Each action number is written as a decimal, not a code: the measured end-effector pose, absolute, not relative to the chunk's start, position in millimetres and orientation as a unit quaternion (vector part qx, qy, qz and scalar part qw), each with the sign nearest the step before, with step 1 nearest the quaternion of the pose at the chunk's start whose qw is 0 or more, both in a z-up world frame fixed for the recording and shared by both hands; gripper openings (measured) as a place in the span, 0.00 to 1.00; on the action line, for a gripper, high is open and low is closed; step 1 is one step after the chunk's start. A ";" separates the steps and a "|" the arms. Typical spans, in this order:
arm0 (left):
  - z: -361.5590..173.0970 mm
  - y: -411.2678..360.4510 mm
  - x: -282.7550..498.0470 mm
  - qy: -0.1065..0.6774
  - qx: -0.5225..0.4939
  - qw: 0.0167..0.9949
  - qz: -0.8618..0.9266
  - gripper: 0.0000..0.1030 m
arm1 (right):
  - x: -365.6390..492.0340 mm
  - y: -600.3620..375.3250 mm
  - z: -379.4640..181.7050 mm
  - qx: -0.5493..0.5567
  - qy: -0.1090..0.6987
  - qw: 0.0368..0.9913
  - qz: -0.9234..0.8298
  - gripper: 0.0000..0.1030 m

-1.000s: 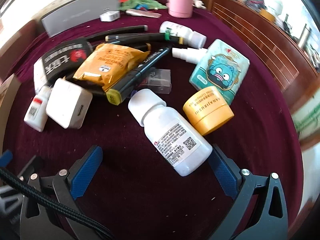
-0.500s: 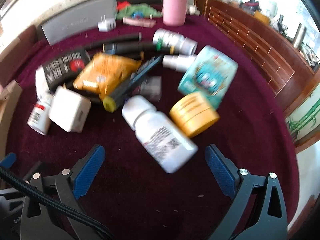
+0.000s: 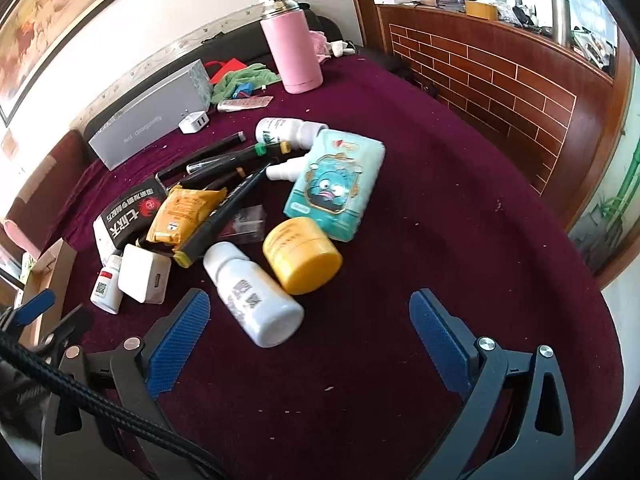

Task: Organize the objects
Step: 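Grasp the white pill bottle with the left gripper while the right gripper grasps the white charger, then carry both items to the cardboard tray and open both grippers to release them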

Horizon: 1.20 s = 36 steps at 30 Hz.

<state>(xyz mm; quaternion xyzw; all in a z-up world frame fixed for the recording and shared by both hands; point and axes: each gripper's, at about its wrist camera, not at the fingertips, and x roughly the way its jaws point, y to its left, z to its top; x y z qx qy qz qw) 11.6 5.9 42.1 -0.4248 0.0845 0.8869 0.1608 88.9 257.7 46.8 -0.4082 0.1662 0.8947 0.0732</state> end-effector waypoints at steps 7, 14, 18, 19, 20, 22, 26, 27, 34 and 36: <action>14.0 8.4 -13.2 0.086 -0.473 0.166 0.861 0.35 | 93.5 263.7 47.1 -0.399 0.167 0.063 0.900 0.98; 13.0 28.5 -20.2 0.098 -0.456 0.177 0.867 0.28 | 93.0 248.3 53.7 -0.402 0.160 0.038 0.901 0.98; 23.4 9.4 -10.6 0.051 -0.458 0.188 0.867 0.28 | 91.5 230.1 65.1 -0.400 0.147 0.010 0.904 0.98; 28.7 1.3 -4.0 0.044 -0.453 0.186 0.871 0.28 | 89.7 225.2 67.0 -0.402 0.145 -0.001 0.904 0.98; 33.5 -5.3 1.1 0.038 -0.451 0.184 0.873 0.28 | 87.1 218.5 68.8 -0.405 0.142 -0.015 0.903 0.98; 43.7 -21.8 15.8 0.023 -0.444 0.181 0.877 0.28 | 79.2 203.3 69.8 -0.418 0.148 -0.059 0.894 0.98; 55.8 -42.9 41.0 0.000 -0.434 0.182 0.882 0.28 | 56.7 170.0 62.7 -0.445 0.129 -0.098 0.881 0.98; 57.8 -49.3 48.6 -0.006 -0.432 0.186 0.883 0.28 | 51.5 163.3 60.6 -0.449 0.116 -0.096 0.881 0.98; 61.3 -70.5 72.9 -0.024 -0.421 0.195 0.886 0.28 | 3.2 124.8 35.7 -0.488 0.068 -0.053 0.869 0.96; 60.1 -74.5 74.1 -0.030 -0.421 0.196 0.885 0.28 | -7.1 118.8 32.1 -0.492 0.085 -0.039 0.866 0.96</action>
